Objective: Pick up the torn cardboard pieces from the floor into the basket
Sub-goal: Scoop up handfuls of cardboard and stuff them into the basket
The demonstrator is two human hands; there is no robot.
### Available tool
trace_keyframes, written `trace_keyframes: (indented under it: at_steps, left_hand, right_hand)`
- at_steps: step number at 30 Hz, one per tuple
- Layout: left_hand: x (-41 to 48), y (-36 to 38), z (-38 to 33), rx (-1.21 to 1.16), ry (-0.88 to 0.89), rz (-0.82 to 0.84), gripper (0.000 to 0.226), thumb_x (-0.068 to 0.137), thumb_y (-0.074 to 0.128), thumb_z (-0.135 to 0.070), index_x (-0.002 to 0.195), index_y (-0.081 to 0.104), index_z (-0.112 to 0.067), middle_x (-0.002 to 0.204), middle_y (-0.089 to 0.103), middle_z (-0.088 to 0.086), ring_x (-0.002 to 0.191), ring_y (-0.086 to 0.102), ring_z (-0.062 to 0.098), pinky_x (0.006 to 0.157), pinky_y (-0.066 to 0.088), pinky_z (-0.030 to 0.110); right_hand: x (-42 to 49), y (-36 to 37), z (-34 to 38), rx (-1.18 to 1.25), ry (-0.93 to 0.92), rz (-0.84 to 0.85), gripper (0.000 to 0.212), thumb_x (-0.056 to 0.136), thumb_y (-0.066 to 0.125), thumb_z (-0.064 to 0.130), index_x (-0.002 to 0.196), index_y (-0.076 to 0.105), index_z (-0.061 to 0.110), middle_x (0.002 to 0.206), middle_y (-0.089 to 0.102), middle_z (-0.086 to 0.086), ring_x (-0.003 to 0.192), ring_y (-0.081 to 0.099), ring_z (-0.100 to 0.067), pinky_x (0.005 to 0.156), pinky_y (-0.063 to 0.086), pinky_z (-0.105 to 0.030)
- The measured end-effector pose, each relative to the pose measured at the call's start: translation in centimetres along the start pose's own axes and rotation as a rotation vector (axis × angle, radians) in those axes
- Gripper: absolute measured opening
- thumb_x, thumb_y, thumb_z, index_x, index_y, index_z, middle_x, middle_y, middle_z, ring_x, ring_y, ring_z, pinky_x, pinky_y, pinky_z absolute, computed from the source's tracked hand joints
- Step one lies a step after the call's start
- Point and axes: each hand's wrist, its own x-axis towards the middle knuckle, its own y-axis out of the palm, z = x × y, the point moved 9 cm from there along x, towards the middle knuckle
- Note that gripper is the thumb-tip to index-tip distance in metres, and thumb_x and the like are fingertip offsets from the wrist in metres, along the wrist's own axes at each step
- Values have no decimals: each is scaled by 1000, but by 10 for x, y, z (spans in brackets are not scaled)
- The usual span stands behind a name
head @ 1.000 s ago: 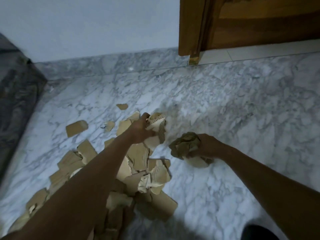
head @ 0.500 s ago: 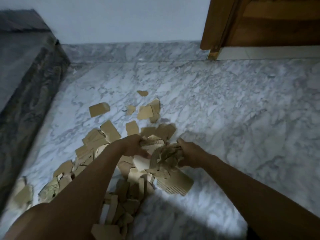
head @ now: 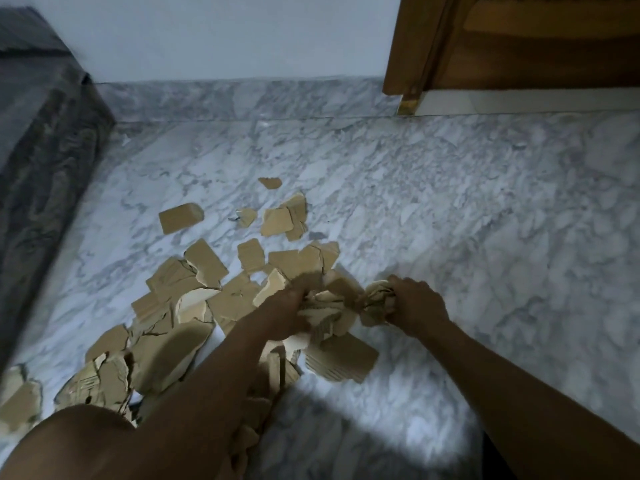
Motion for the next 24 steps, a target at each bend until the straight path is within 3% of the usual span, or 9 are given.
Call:
trace_keyframes:
  at_steps: [4, 7, 9, 11, 12, 14, 17, 20, 24]
  left_hand:
    - [-3, -12, 3, -145, -33, 55, 104, 78, 81, -26, 153, 10, -16, 139, 48, 6, 116, 51, 19, 85, 40, 26]
    - [-8, -25, 10, -85, -56, 82, 94, 80, 79, -31, 153, 21, -17, 144, 46, 4, 128, 48, 24, 91, 39, 27]
    - [-12, -35, 22, -48, -112, 66, 81, 79, 79, -34, 146, 37, -16, 142, 49, 5, 125, 51, 25, 94, 41, 29]
    - [-15, -42, 35, -44, -152, 42, 69, 77, 80, -36, 135, 50, -14, 131, 57, 7, 113, 56, 24, 86, 44, 30]
    - [-17, -43, 43, -47, -165, 22, 67, 76, 80, -38, 132, 52, -14, 127, 59, 8, 109, 58, 23, 82, 43, 29]
    - [-22, -46, 53, -65, -166, -21, 68, 74, 82, -40, 131, 53, -15, 125, 60, 8, 108, 58, 23, 79, 41, 28]
    - [-27, -47, 63, -108, -165, -74, 75, 72, 84, -31, 137, 49, -15, 130, 57, 7, 114, 56, 25, 83, 39, 27]
    - [-29, -48, 67, -93, -197, -92, 73, 72, 84, -26, 135, 50, -14, 129, 59, 10, 114, 57, 27, 83, 41, 27]
    - [-25, -56, 67, -76, -260, -129, 56, 67, 86, -32, 114, 63, -12, 107, 65, 9, 93, 59, 22, 69, 39, 24]
  right_hand:
    - [18, -14, -18, 48, 97, 208, 58, 57, 85, 45, 108, 67, 27, 104, 71, 1, 94, 69, -19, 72, 52, -27]
    - [31, -41, -13, 172, 116, 242, 75, 46, 89, 51, 110, 64, 20, 98, 69, 0, 85, 67, -19, 64, 55, -28]
    - [39, -53, 7, 289, 78, 242, 86, 46, 90, 56, 118, 60, 19, 108, 67, -1, 93, 65, -21, 69, 56, -31]
    - [45, -51, 35, 343, 13, 225, 89, 46, 90, 57, 121, 58, 20, 111, 63, 2, 98, 63, -22, 69, 56, -32]
    - [45, -45, 51, 324, -37, 221, 87, 46, 89, 57, 120, 57, 23, 111, 60, 3, 101, 62, -23, 68, 57, -33]
    - [46, -21, 79, 189, -159, 232, 88, 48, 84, 61, 125, 56, 27, 120, 58, 1, 111, 60, -26, 83, 56, -38]
    - [43, 6, 89, 27, -196, 192, 91, 66, 76, 59, 144, 40, 27, 141, 49, -2, 123, 52, -30, 100, 44, -44]
    - [39, 6, 90, -45, -228, 127, 84, 72, 71, 60, 140, 35, 28, 137, 52, -3, 123, 54, -30, 103, 37, -49]
    - [41, -9, 82, 135, -243, 153, 75, 67, 81, 47, 125, 38, 29, 122, 60, -1, 106, 62, -27, 87, 49, -41]
